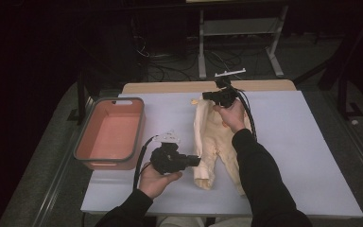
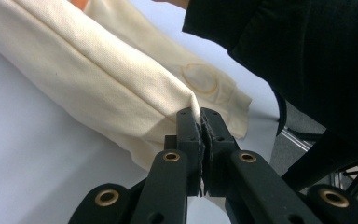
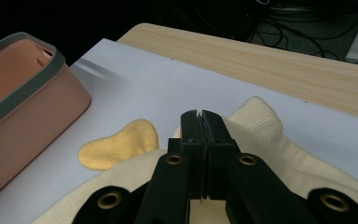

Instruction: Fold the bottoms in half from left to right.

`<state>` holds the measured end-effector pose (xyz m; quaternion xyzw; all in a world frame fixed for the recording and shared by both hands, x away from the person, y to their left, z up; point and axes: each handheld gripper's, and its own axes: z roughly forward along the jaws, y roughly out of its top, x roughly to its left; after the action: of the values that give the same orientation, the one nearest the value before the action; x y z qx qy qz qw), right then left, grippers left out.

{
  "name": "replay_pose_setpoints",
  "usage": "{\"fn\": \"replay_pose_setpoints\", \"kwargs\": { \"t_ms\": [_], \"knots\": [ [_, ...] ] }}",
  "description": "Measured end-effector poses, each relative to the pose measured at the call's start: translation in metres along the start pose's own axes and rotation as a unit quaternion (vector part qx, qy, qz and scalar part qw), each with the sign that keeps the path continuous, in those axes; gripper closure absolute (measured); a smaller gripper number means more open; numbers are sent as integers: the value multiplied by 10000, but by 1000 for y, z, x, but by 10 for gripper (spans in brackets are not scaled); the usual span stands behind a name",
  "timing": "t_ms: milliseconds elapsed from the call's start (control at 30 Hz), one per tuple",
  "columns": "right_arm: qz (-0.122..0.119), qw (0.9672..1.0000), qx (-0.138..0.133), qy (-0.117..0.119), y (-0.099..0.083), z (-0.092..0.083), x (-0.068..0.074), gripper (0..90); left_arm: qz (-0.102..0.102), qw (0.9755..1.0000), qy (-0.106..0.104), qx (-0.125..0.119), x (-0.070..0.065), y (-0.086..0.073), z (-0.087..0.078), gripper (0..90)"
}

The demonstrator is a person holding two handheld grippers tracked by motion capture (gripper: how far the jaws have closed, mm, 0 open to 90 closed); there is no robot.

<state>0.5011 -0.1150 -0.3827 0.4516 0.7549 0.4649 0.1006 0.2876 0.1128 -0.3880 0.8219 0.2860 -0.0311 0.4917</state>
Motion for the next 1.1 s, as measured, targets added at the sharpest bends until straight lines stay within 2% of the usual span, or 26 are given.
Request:
{"fn": "replay_pose_setpoints", "kwargs": {
  "t_ms": [633,1100],
  "knots": [
    [192,9997,-166,-33,-5,-36,-27,877,451,9986,-195,195,-25,30,23,874],
    [259,9994,-201,-112,-9,-50,-39,876,715,9962,-288,400,-36,44,42,874]
  ]
}}
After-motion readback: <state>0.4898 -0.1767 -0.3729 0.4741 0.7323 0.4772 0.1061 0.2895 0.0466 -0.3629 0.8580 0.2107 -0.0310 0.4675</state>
